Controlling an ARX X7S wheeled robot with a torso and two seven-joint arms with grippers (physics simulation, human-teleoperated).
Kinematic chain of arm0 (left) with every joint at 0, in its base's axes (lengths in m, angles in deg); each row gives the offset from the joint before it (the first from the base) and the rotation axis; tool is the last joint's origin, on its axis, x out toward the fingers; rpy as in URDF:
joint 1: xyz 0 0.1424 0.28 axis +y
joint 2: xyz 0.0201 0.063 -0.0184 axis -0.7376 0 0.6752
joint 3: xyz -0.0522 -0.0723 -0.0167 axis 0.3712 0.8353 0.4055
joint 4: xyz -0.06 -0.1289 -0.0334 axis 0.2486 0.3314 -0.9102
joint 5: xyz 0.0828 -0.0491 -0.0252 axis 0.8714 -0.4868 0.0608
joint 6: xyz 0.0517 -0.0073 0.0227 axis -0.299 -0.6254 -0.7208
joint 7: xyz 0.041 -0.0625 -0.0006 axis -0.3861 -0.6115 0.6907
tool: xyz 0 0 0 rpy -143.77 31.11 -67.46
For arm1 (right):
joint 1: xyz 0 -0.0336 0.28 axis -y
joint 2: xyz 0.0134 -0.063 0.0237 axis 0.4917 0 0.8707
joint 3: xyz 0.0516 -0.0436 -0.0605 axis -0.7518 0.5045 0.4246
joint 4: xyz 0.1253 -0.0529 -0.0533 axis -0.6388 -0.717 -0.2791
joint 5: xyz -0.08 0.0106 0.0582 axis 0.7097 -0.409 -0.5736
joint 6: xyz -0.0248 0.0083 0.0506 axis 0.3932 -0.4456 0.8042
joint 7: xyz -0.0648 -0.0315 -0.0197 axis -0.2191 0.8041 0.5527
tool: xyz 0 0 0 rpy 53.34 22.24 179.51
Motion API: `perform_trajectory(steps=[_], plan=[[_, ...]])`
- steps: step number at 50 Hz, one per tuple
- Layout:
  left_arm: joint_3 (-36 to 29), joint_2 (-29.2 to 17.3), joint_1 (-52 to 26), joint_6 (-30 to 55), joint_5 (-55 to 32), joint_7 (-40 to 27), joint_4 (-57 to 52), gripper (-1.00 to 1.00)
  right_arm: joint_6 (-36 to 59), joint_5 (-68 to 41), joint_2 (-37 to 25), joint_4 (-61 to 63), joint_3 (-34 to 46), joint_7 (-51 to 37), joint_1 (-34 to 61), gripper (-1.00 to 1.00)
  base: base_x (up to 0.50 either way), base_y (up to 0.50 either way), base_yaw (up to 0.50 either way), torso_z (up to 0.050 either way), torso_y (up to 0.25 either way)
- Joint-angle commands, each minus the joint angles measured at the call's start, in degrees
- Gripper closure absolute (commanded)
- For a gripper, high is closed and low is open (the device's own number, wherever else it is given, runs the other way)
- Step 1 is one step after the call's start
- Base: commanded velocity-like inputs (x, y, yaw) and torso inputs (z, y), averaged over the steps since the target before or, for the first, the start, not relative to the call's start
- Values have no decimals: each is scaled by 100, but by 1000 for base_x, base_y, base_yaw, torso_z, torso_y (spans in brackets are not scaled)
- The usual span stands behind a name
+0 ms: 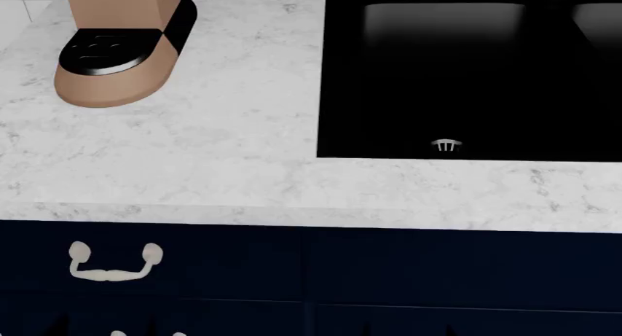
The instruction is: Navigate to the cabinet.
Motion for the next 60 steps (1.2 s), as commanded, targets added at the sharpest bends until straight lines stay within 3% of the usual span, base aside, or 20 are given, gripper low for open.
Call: perform_trajectory(steps=[1,15,37,60], plan=[[-249,-209,-18,-93,-209,-245,100,-100,-56,-213,-213,-64,269,-267,20,-100,0,0,0,0,0],[-329,-337,-26,391,-328,-601,-257,-100,141,-262,-365,372,500,-461,-95,-100,0,-11,0,0,0],[-552,-531,74,271,-307,-863,-425,-100,178,-297,-490,526,691,-776,-142,-100,-206,-496,0,0,0],[-775,-664,54,176,-382,-997,-383,-100,74,-436,-655,451,834,-911,-88,-100,-9,-500,0,0,0]])
